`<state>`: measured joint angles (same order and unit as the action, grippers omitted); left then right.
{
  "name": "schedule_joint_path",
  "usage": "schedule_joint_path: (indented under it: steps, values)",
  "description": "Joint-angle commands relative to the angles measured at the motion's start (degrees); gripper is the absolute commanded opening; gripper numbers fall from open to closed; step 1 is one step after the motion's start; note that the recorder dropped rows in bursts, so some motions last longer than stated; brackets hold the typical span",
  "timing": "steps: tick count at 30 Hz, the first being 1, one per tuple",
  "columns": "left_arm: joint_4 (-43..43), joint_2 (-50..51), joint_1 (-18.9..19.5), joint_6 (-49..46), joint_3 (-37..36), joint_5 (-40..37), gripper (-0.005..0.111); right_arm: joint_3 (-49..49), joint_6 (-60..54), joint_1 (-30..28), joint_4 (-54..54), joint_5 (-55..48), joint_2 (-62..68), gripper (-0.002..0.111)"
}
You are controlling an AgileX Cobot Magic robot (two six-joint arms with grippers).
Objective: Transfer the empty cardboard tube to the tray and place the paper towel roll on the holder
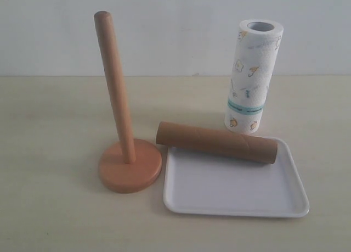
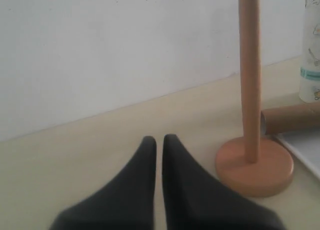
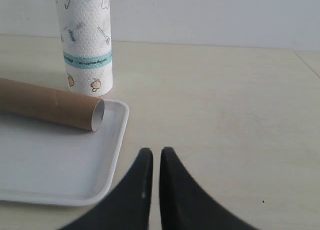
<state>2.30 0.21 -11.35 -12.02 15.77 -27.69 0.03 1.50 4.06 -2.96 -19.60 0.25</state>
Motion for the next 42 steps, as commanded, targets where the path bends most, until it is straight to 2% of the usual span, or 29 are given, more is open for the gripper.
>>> schedule_joint_path:
  steps: [1,4,8,11,15,24,26,32,42]
  values:
    - [3.32,-0.21,1.46,-0.26,-0.16,-0.45,0.004,-0.03,-0.2,-0.11,-0.33,0.51,-0.25,0.005]
    - [3.32,-0.21,2.74,0.5,-0.16,-0.45,0.004,-0.03,-0.2,-0.11,-0.33,0.51,-0.25,0.005]
    - [3.21,-0.21,4.88,6.88,-0.29,-0.26,0.004,-0.03,-0.2,-0.11,-0.33,0.51,-0.25,0.005]
    - [3.21,-0.21,6.08,10.21,-3.06,3.71,0.004,-0.03,-0.2,-0.11,-0.33,0.51,-0.25,0.005]
    - [3.21,-0.21,6.22,14.29,-8.66,9.22,0.004,-0.03,-0.2,-0.11,-0.33,0.51,-0.25,0.005]
    - [0.4,-0.21,6.22,13.92,-15.77,16.23,0.004,-0.03,-0.2,-0.11,-0.33,0.51,-0.25,0.005]
    - [-0.55,-0.21,6.22,13.92,-15.77,13.06,0.004,-0.03,-0.2,-0.11,-0.33,0.51,-0.25,0.005]
    - [-0.73,-0.21,6.22,13.92,-15.77,10.84,0.004,-0.03,-0.2,-0.11,-0.33,0.51,-0.25,0.005]
    - [-0.83,-0.21,6.22,11.66,-15.77,10.35,0.004,-0.03,-0.2,-0.11,-0.33,0.51,-0.25,0.005]
